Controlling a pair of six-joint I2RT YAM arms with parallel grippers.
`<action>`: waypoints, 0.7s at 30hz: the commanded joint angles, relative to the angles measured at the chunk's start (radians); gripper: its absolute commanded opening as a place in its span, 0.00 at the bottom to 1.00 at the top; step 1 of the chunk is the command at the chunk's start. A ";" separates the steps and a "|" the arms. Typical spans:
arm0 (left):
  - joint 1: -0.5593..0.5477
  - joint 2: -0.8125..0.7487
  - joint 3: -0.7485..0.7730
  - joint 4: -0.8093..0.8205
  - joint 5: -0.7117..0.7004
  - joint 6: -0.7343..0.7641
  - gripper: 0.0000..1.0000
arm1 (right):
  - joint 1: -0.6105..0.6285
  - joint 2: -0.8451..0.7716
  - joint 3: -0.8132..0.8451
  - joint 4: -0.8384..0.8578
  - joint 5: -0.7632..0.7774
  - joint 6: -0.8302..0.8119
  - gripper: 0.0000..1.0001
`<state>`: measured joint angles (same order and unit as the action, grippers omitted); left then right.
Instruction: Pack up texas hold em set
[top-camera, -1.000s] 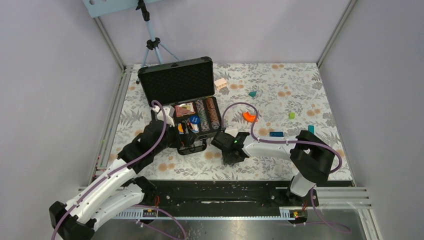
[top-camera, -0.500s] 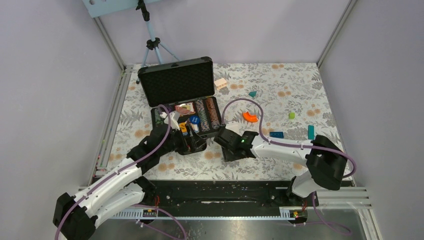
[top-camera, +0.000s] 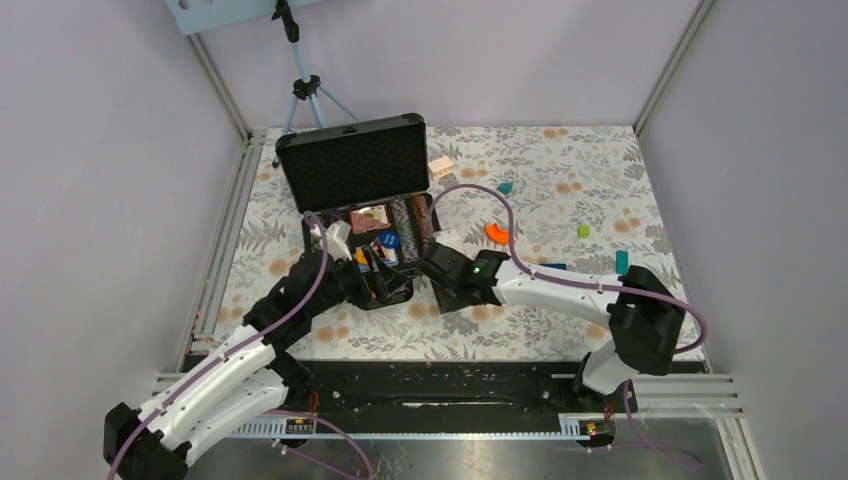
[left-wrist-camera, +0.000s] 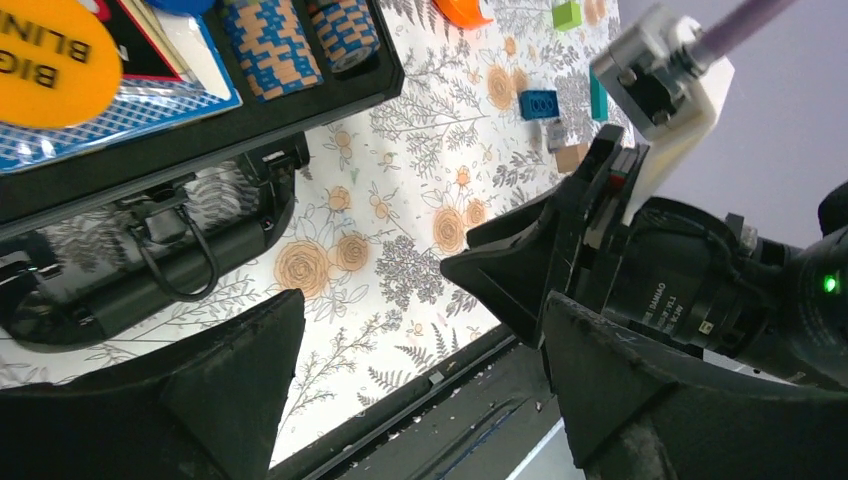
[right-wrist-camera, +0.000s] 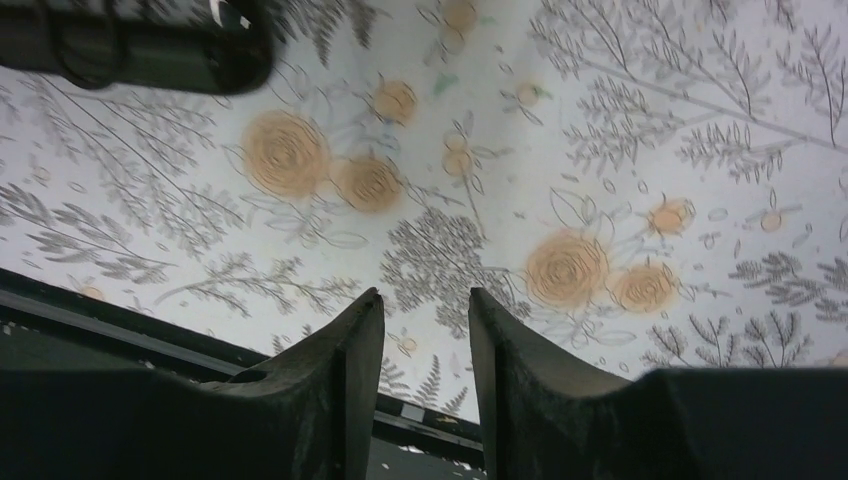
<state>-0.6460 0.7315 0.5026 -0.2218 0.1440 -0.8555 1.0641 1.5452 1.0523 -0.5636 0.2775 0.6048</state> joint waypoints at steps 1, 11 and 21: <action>0.005 -0.069 0.060 -0.078 -0.097 0.041 0.88 | -0.003 0.078 0.138 -0.058 0.029 -0.054 0.44; 0.008 -0.061 0.041 -0.079 -0.086 0.045 0.88 | -0.157 -0.079 -0.026 -0.022 0.008 -0.004 0.44; 0.008 -0.033 0.065 -0.081 -0.071 0.068 0.89 | -0.361 -0.198 -0.094 -0.050 -0.005 -0.029 0.45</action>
<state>-0.6430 0.7013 0.5236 -0.3279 0.0689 -0.8089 0.7612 1.3785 0.9642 -0.5934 0.2703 0.5816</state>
